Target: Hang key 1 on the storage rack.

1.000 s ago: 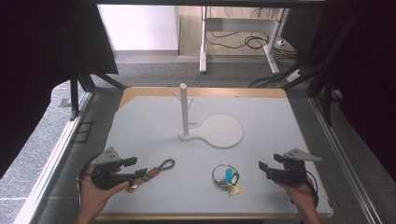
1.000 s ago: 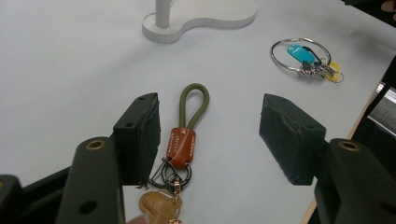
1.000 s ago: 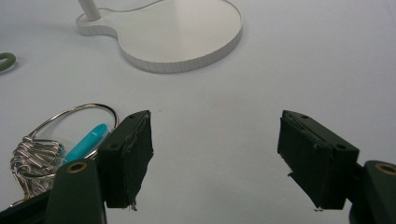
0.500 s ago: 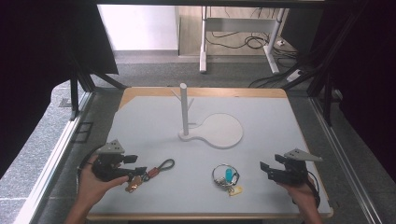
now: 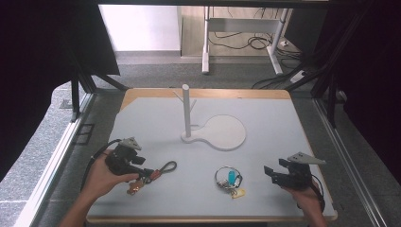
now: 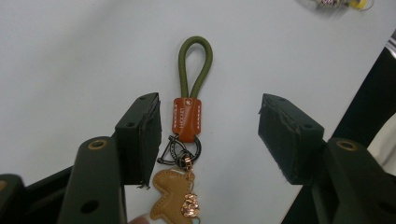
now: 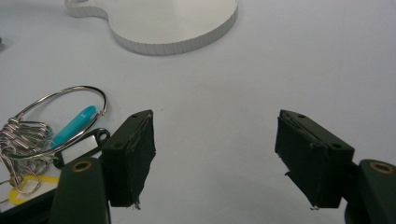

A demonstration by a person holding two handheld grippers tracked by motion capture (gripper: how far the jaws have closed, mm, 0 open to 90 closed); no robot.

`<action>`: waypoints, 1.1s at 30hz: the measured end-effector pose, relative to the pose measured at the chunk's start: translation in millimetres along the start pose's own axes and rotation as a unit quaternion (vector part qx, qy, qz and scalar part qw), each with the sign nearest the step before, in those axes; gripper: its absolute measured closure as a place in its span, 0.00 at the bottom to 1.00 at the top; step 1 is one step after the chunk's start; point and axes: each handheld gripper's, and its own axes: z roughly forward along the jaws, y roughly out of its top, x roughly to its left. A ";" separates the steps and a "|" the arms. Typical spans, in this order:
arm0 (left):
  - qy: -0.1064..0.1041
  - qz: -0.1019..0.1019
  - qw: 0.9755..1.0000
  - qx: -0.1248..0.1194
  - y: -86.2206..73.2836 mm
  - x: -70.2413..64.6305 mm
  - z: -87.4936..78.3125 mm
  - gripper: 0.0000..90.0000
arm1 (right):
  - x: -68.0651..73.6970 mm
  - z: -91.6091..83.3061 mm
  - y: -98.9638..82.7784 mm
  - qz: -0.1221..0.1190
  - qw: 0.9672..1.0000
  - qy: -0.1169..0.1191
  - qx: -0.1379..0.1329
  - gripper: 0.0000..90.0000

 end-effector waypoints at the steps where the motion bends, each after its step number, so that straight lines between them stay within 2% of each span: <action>1: -0.001 0.001 1.000 0.006 1.1 0.9 2.4 0.45 | 0.5 0.3 0.1 -0.001 1.000 0.001 0.000 0.33; 9: -0.005 0.003 0.999 0.046 8.4 6.6 19.4 0.47 | 3.9 4.3 -0.7 -0.002 1.000 0.004 0.010 0.33; 12: -0.003 -0.002 0.998 0.059 10.9 10.0 26.2 0.47 | 4.7 6.1 -1.3 -0.003 1.000 0.005 0.014 0.33; 15: -0.002 0.001 0.997 0.081 14.3 14.2 35.1 0.49 | 5.3 8.2 -2.1 -0.004 1.000 0.006 0.019 0.33; 16: -0.002 0.001 0.997 0.081 14.3 14.2 35.1 0.49 | 5.2 8.5 -2.3 -0.005 1.000 0.006 0.020 0.33; 24: -0.007 0.004 0.992 0.122 20.1 16.2 56.4 0.51 | 6.1 11.2 -3.7 -0.006 1.000 0.009 0.027 0.33; 29: -0.001 0.013 0.987 0.158 21.9 15.5 68.4 0.52 | 7.1 12.6 -4.6 -0.008 0.999 0.010 0.032 0.33; 33: 0.002 0.016 0.986 0.164 26.9 15.1 72.4 0.54 | 7.6 14.0 -5.3 -0.009 0.999 0.010 0.035 0.33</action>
